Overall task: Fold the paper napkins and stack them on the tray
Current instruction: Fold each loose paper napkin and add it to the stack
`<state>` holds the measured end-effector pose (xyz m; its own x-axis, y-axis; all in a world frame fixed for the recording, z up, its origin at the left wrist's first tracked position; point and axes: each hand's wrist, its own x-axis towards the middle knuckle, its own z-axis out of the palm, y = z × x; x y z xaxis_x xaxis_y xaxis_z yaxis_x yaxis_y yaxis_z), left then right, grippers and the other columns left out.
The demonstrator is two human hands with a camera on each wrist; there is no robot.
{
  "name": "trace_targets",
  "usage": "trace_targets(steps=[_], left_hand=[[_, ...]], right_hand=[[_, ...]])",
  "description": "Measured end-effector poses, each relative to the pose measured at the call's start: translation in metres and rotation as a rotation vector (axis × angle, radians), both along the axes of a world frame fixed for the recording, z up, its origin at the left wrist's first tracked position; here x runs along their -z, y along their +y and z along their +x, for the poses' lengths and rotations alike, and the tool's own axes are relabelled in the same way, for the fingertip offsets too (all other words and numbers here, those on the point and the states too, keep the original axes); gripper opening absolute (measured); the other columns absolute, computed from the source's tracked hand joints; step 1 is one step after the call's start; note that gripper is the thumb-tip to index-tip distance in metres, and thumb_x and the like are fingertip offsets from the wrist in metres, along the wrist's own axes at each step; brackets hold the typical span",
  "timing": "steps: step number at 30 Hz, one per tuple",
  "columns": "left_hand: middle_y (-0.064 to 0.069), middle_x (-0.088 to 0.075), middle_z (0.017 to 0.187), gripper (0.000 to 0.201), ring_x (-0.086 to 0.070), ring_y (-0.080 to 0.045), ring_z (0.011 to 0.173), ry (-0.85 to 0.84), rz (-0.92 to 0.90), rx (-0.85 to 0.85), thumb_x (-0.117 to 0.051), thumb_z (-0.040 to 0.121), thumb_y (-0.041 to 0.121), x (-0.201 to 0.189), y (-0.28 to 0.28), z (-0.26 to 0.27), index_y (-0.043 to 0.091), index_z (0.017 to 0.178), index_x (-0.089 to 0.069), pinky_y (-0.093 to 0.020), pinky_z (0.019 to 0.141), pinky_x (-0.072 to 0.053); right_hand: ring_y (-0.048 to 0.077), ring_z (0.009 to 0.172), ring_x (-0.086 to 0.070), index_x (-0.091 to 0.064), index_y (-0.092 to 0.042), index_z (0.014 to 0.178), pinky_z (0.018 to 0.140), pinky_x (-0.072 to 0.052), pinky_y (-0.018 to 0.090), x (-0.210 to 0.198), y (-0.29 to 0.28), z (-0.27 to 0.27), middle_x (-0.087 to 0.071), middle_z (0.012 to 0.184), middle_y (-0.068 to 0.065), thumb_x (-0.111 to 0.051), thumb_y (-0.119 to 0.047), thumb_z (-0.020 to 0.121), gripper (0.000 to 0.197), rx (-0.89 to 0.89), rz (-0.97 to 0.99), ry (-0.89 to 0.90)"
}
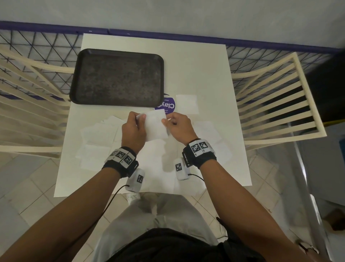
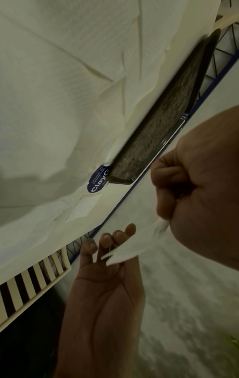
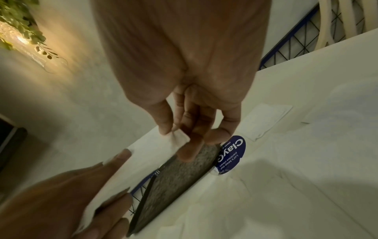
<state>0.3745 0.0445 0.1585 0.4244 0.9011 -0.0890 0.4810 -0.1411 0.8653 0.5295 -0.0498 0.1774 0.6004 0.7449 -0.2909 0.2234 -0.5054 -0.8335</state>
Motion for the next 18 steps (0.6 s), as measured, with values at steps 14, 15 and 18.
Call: trace_targets(steps=[14, 15, 18], left_hand=[[0.000, -0.071, 0.076, 0.024, -0.063, -0.019, 0.053, 0.225, -0.242, 0.267, -0.048, 0.106, 0.041, 0.019, 0.000, 0.007, 0.020, 0.108, -0.059, -0.033, 0.056, -0.053], [0.000, -0.072, 0.078, 0.020, -0.065, -0.017, 0.056, 0.275, -0.267, 0.321, -0.051, 0.105, 0.039, 0.023, -0.001, 0.004, 0.021, 0.106, -0.061, -0.026, 0.055, -0.050], [-0.001, -0.074, 0.081, 0.013, -0.067, -0.014, 0.060, 0.361, -0.352, 0.414, -0.055, 0.104, 0.030, 0.039, -0.005, -0.008, 0.022, 0.101, -0.064, -0.019, 0.054, -0.048]], right_hand=[[0.017, 0.060, -0.070, -0.066, -0.013, 0.086, 0.067, -0.052, 0.019, 0.026, 0.000, 0.073, -0.074, 0.073, 0.004, -0.068, -0.017, 0.092, 0.008, 0.192, -0.106, 0.044], [0.017, 0.065, -0.071, -0.069, -0.013, 0.091, 0.069, -0.053, 0.016, 0.032, 0.003, 0.085, -0.076, 0.080, 0.006, -0.067, -0.020, 0.092, 0.008, 0.213, -0.151, 0.028], [0.027, 0.092, -0.073, -0.073, -0.009, 0.101, 0.091, -0.055, 0.033, 0.052, 0.014, 0.115, -0.076, 0.099, 0.009, -0.068, -0.027, 0.091, 0.021, 0.251, -0.287, -0.005]])
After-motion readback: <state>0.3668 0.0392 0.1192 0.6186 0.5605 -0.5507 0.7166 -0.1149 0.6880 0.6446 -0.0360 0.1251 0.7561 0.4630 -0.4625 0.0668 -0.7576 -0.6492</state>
